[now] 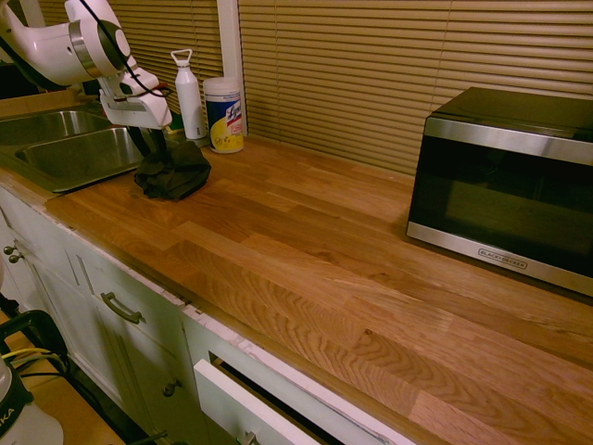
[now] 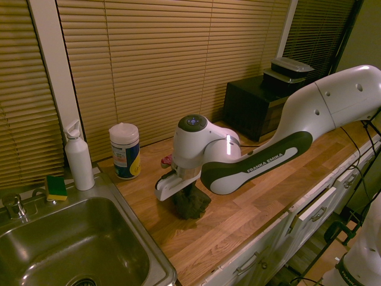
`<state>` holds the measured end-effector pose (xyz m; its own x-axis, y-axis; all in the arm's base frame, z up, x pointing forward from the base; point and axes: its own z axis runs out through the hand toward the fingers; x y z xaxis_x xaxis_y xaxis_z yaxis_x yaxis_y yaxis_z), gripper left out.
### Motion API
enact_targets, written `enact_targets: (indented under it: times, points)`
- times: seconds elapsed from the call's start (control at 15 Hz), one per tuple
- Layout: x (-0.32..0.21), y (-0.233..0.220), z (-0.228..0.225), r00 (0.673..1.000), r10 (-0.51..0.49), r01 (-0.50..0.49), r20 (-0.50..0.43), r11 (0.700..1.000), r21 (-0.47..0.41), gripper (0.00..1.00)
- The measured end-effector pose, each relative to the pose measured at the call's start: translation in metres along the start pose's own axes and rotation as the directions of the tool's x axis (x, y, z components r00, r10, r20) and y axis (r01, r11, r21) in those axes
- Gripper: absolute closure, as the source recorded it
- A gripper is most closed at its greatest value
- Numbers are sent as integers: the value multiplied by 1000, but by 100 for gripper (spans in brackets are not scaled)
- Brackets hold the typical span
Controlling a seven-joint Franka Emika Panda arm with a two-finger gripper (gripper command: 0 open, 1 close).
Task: Clear the spill
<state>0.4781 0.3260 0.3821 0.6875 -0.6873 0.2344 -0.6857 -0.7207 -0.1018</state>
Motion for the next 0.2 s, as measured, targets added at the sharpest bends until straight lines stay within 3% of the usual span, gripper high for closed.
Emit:
enact_targets:
  times: [0.2]
  points:
    - [-6, 5, -30, 1000, 9, -9, -22, 1000, 17, 0]
